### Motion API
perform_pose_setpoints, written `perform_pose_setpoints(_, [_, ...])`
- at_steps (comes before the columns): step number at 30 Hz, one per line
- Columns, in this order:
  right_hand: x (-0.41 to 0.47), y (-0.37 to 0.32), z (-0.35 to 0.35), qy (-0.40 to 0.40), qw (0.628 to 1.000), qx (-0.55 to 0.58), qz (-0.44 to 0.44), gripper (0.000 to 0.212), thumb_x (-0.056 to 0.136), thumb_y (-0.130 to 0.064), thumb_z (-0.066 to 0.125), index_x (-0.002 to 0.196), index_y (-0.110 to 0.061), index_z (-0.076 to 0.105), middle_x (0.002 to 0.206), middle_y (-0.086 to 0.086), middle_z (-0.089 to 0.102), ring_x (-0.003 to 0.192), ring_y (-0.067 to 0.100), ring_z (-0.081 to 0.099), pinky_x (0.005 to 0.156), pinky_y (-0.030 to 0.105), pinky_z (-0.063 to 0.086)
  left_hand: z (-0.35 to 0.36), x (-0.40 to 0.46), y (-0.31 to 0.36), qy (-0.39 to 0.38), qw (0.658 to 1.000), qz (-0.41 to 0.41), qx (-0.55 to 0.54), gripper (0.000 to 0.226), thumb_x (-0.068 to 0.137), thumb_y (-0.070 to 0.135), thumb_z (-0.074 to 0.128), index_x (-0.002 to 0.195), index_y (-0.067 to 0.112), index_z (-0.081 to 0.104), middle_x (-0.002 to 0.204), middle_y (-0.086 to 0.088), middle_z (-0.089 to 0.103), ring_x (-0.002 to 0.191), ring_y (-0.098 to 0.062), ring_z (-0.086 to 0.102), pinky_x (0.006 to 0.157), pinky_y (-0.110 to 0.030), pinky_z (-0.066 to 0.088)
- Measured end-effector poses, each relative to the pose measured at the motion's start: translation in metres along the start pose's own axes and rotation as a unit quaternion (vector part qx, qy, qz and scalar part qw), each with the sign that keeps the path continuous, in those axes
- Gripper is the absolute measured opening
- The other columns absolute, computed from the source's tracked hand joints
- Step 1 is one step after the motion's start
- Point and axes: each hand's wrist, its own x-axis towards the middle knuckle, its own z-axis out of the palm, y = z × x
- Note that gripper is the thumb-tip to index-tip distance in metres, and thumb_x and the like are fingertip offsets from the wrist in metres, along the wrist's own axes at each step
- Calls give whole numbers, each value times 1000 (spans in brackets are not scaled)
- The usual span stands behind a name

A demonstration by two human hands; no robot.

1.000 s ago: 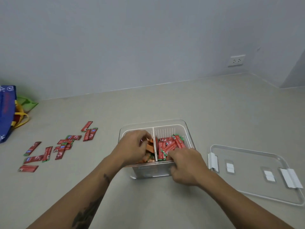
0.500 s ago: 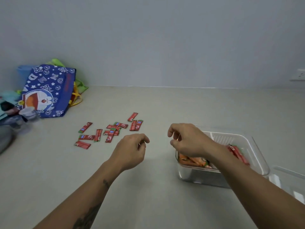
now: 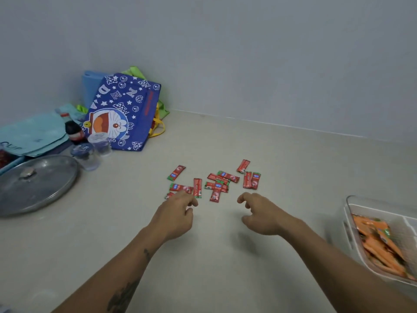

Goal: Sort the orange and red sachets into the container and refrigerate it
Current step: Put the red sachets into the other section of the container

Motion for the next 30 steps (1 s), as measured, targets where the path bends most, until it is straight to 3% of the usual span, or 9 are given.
perform_pose_setpoints(4, [34,-24,15,-47,999,-11,20,68,89,-20,56,150,-29,27,147,5,37,132,24,43,105,40,43,-7,19,-46,-34,999,-28,14,33,90,14,52,118,29,59,124,10,47,103,-15,54,89,-29,46])
perform_pose_setpoints(7, [64,-37,20,-72,996,-39,39,77,89,-20,54,155,-31,17,151,10,31,134,30,39,106,44,41,3,39,-65,-62,996,-45,49,49,89,17,53,136,31,47,135,7,41,120,-18,44,101,-32,42])
perform_pose_setpoints(11, [107,-51,25,-79,992,-72,60,78,87,-21,51,156,-30,17,157,14,24,139,36,33,111,51,36,22,60,-78,-94,989,-36,110,62,86,18,53,143,36,37,143,4,32,127,-23,32,103,-35,35])
perform_pose_setpoints(14, [130,-58,40,-76,989,-95,86,71,88,-26,52,153,-29,24,157,15,20,138,37,31,110,52,37,33,70,-88,-80,985,-10,154,46,87,24,55,131,35,48,134,5,39,125,-22,33,100,-36,34])
perform_pose_setpoints(17, [138,-61,58,-17,989,-117,88,50,90,-32,50,139,-22,41,147,13,31,131,32,35,104,48,43,41,74,-100,-30,984,38,172,20,89,30,56,109,28,54,119,7,47,118,-21,40,97,-37,32])
perform_pose_setpoints(20, [139,-54,68,72,988,-121,63,34,93,-30,49,123,-15,55,131,8,46,120,26,45,94,41,49,48,75,-108,43,989,77,119,12,87,27,55,98,23,53,101,6,57,98,-21,51,84,-37,34])
perform_pose_setpoints(22, [139,-48,69,87,987,-122,53,26,91,-25,53,116,-15,56,125,6,51,113,25,49,87,39,50,50,82,-109,89,990,77,76,12,88,23,52,99,22,52,91,5,58,84,-22,52,74,-36,35])
perform_pose_setpoints(26, [147,-45,63,82,990,-103,39,43,83,-19,64,120,-21,43,121,3,58,105,23,56,82,38,50,45,108,-106,82,994,39,65,16,88,28,49,104,22,50,96,2,57,85,-24,52,73,-39,43])
perform_pose_setpoints(30, [164,-47,54,95,986,-137,21,70,82,-15,68,143,-19,34,138,6,53,122,28,53,96,41,47,52,119,-121,50,988,29,140,22,85,34,54,104,21,54,101,-2,57,89,-25,51,73,-38,42])
